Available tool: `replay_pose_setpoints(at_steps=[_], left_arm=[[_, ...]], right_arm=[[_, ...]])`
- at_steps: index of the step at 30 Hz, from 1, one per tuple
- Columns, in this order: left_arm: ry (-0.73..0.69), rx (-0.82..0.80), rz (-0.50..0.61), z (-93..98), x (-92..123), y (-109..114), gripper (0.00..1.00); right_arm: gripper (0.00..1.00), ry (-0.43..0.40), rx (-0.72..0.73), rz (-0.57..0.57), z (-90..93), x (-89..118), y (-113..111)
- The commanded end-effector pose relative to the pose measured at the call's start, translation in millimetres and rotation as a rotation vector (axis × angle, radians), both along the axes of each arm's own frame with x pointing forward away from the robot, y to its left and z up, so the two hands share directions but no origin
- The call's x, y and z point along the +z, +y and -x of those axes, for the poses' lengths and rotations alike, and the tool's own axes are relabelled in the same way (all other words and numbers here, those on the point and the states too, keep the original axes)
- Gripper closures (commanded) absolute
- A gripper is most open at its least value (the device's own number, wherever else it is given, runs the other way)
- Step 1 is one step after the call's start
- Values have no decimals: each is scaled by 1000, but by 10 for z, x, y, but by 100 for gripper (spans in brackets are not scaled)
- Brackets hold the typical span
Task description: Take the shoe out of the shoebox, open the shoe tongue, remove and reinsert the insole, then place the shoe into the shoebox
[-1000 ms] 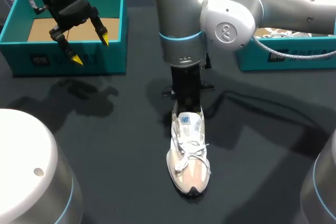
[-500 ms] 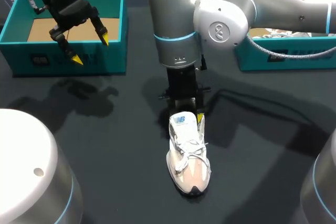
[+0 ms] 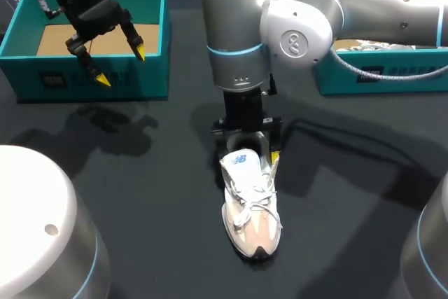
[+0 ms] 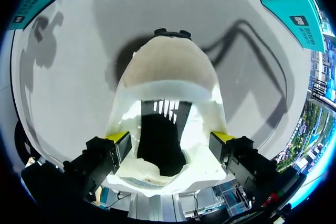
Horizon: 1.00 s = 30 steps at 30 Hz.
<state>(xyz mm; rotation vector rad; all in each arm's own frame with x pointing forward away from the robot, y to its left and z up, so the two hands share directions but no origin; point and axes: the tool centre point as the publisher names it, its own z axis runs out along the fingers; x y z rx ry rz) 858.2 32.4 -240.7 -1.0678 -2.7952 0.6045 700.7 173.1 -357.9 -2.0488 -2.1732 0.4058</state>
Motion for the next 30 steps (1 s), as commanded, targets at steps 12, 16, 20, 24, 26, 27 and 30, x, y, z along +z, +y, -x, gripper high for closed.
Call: replay_pose_setpoints(at_steps=[12,16,20,24,26,27,30], left_arm=[[-2,0,-2,7,5,5,0],[-2,0,-2,7,5,5,0],[-2,0,-2,7,5,5,0],[-2,0,-2,7,5,5,0],[-2,0,-2,7,5,5,0],[-2,0,-2,7,5,5,0],[-2,0,-2,7,5,5,0]], right_arm=[[11,-112,-10,47,60,185,5],[17,-121,-6,52,18,183,10],[16,-127,-1,54,-69,154,4],[13,-122,17,57,-172,136,33],[10,-124,22,55,-184,139,43],[9,-124,22,55,-180,145,43],[7,-122,19,52,-129,158,28]])
